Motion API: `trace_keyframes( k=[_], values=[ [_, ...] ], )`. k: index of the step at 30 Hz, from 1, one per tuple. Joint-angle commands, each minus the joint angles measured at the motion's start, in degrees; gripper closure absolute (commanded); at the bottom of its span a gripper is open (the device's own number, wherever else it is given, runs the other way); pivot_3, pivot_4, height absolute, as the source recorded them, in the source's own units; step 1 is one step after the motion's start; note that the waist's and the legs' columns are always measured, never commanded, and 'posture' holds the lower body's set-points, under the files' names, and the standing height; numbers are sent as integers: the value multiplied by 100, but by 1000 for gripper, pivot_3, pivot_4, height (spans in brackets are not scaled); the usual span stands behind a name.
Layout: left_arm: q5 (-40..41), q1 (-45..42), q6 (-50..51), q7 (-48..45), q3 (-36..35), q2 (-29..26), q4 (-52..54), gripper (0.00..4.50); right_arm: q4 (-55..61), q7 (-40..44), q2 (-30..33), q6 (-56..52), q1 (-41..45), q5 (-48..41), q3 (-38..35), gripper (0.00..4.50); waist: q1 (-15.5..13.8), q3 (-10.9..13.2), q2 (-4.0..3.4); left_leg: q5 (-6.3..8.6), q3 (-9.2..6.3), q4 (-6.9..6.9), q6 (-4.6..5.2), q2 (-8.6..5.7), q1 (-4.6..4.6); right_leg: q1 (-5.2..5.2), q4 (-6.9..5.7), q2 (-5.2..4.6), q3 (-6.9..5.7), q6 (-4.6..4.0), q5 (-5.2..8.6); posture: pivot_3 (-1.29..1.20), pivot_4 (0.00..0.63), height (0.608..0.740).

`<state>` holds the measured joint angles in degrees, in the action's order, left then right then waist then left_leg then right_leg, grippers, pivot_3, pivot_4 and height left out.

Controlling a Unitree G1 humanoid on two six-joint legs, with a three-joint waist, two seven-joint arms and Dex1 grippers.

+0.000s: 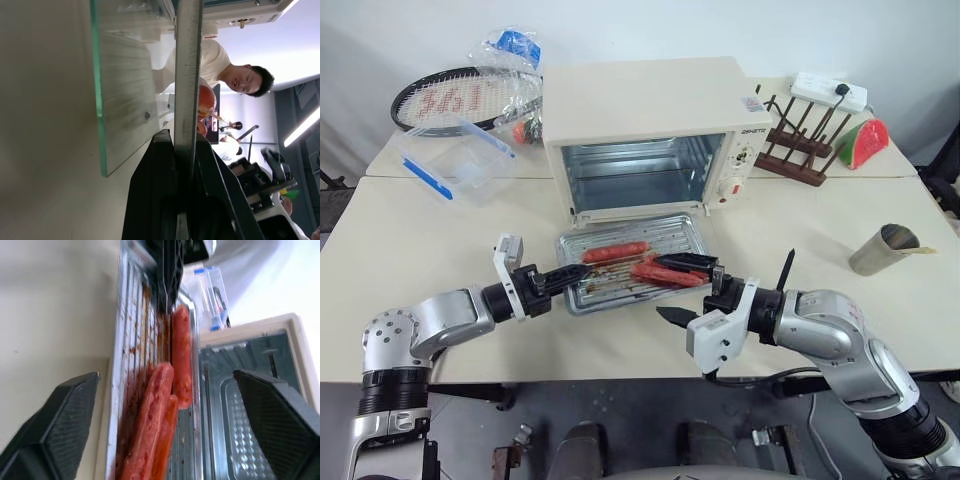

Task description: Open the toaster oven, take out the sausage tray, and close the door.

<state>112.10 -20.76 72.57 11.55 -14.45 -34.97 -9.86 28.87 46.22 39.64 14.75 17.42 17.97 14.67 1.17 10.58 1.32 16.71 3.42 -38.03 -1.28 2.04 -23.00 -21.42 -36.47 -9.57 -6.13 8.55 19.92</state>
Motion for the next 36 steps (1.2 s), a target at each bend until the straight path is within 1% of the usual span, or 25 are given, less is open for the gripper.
trace_keyframes(
  k=[1,3,7,12,15,16,17,18,22,24,26,32,36],
  values=[
    [90,84,9,-49,-231,85,247,4500,59,412,323,245,30,-849,-224,21,-9,0,0,0,0,0,0,0,0,1,1,0,0,0,0,0,150,740],
    [90,129,11,-78,-326,137,307,4500,9,596,481,193,59,-1237,-335,21,-30,0,0,0,0,0,0,0,2,3,2,0,0,0,0,0,150,740],
    [90,361,11,-321,-818,191,468,4500,-145,1308,1019,-864,41,-2498,-839,21,-60,0,0,0,0,-1,1,1,3,6,3,0,-1,-1,0,0,150,740],
    [90,968,29,-488,-1309,180,800,4500,-467,1478,1210,-1813,-111,-3353,-1471,21,-101,0,0,1,2,1,2,2,7,8,4,0,0,-1,-1,0,150,740],
    [90,1440,-21,-590,-1506,207,1109,4500,-995,1712,1320,-1994,-34,-3548,-1642,625,-111,0,0,3,3,-2,5,1,8,12,9,0,2,-4,-2,0,150,740],
    [90,1505,-36,-613,-1517,206,1162,4500,-1070,1725,1321,-2036,-8,-3571,-1663,919,-111,0,0,3,3,-2,5,1,10,14,9,0,1,-4,-2,0,150,740],
    [90,1603,-54,-651,-1529,201,1247,4500,-1183,1715,1285,-2081,24,-3615,-1716,1296,-119,0,0,3,3,-2,5,2,11,13,8,0,1,-4,-2,0,150,740],
    [90,1783,-99,-671,-1595,225,1367,4500,-1568,1711,1215,-1923,138,-3520,-1708,1627,-121,0,0,2,3,-2,5,2,11,13,7,0,1,-4,-2,0,150,740],
    [90,2575,-401,-781,-1997,342,1919,4500,-3503,1682,978,-976,670,-2799,-1330,3059,-95,0,1,4,10,-3,7,1,17,23,24,0,5,-7,-6,0,150,740],
    [90,2888,-610,-814,-2198,448,2178,4500,-4099,1780,793,-686,895,-2668,-1165,3761,-95,1,-1,4,13,7,7,2,25,27,50,0,5,-7,-6,0,150,740],
    [90,3228,-821,-834,-2361,580,2466,4500,-4564,1823,588,-527,1124,-2610,-1071,4484,-81,3,-4,3,14,9,6,9,26,27,50,4,3,-8,-6,0,150,740],
    [90,4241,-1472,-927,-2579,984,3269,4500,-5628,2063,275,51,1527,-2470,-895,4484,-99,6,-9,4,17,4,6,9,26,31,57,4,7,-9,-7,0,150,740],
    [90,5049,-2036,-1012,-2759,1301,3818,4500,-6261,2168,10,399,1722,-2342,-775,4484,-99,6,-10,6,15,4,6,9,44,55,69,4,5,-10,-8,0,150,740]
  ],
)
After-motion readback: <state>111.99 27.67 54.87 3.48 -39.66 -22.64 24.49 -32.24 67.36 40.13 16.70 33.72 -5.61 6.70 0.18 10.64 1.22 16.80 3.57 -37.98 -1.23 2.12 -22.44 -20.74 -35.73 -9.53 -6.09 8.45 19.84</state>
